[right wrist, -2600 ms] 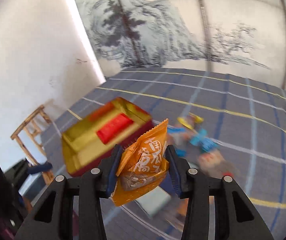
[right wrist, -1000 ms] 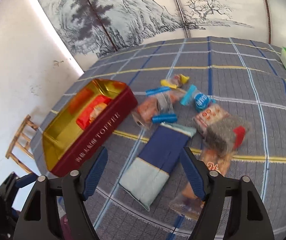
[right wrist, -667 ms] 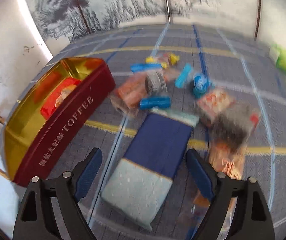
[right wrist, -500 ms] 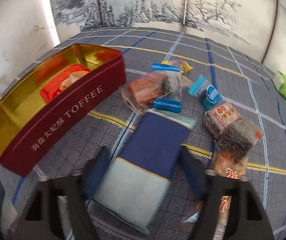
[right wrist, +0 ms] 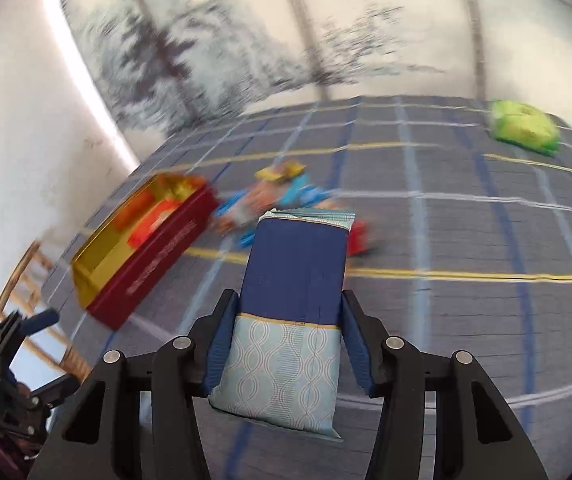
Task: Organize snacks
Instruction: 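Grasp the blue-and-white package with the right gripper and lift it, then grasp the small clear blue-edged packet with the left gripper while the right gripper holds the blue package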
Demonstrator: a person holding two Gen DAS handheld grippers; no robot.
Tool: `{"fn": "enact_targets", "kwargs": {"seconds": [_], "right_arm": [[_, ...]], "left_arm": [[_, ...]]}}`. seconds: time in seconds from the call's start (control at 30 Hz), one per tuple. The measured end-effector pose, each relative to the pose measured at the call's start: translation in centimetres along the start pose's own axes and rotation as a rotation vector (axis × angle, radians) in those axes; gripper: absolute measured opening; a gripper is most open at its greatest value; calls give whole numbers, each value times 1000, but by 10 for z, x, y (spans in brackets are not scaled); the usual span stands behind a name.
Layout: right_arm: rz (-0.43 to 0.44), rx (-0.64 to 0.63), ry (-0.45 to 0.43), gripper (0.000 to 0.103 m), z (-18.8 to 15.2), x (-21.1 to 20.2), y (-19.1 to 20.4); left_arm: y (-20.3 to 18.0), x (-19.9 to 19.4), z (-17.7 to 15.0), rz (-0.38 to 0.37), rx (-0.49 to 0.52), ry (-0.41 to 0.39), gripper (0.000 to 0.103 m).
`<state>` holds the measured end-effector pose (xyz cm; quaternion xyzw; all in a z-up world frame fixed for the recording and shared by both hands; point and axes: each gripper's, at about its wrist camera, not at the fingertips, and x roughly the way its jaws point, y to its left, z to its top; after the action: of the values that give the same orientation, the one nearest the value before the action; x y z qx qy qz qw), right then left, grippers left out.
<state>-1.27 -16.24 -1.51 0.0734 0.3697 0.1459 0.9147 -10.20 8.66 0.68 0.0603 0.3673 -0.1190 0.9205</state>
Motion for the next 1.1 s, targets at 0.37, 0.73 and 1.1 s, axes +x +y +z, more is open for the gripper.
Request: {"fn": "enact_targets", "kwargs": {"seconds": [0.37, 0.73, 1.1], "right_arm": [[-178, 106, 64, 52, -13, 25, -97], [-142, 92, 58, 52, -2, 41, -112], [-57, 140, 28, 52, -4, 38, -122]], "left_arm": [[-16, 31, 52, -58, -23, 38, 97], [-15, 111, 119, 14, -207, 14, 94], [2, 199, 146, 64, -444, 157, 60]]}}
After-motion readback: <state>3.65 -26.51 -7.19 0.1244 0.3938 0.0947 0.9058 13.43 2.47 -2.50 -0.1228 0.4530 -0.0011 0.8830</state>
